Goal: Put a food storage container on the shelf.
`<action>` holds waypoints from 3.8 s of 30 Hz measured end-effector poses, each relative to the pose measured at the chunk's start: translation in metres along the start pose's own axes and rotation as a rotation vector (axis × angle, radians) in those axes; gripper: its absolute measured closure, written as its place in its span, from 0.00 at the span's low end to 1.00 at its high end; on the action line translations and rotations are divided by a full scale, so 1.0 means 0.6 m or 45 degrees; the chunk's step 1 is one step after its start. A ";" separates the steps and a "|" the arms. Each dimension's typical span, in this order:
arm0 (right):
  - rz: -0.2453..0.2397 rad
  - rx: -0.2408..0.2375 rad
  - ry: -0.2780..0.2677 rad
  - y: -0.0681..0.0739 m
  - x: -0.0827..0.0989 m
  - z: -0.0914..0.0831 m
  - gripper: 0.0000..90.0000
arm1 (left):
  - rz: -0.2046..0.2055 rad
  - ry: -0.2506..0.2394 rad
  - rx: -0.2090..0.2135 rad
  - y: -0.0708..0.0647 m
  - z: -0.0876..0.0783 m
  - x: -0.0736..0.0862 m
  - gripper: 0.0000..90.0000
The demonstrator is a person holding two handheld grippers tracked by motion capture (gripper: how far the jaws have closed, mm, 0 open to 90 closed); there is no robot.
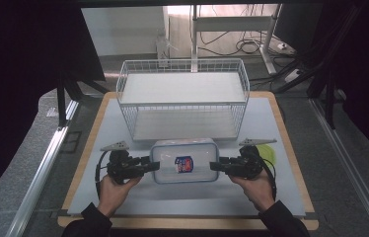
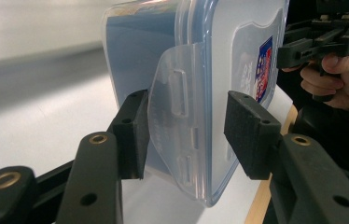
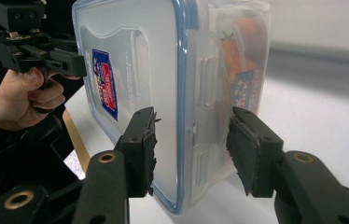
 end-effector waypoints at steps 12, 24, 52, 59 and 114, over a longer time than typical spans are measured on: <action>-0.060 -0.006 -0.073 0.022 -0.087 -0.023 0.59 | 0.059 -0.062 -0.028 -0.014 -0.032 -0.089 0.57; -0.087 -0.022 -0.129 0.034 -0.166 -0.027 0.59 | 0.075 -0.086 -0.050 -0.008 -0.058 -0.167 0.57; -0.049 -0.044 -0.220 0.023 -0.345 -0.022 0.59 | 0.018 -0.157 -0.056 0.037 -0.078 -0.331 0.57; -0.004 -0.039 -0.232 -0.002 -0.368 -0.016 0.59 | -0.014 -0.170 -0.052 0.056 -0.060 -0.355 0.57; -0.331 0.206 -0.158 -0.005 -0.330 -0.002 1.00 | 0.314 -0.144 -0.309 0.069 -0.023 -0.305 0.90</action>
Point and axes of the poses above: each handheld gripper's, and its own axes: z roughly forward along the jaws, x roughly out of its underside, y roughly to its left, the point moved 6 cm from there along z, roughly forward along the jaws, and after that the axes turned 7 degrees about -x, right-handed, at the moved point
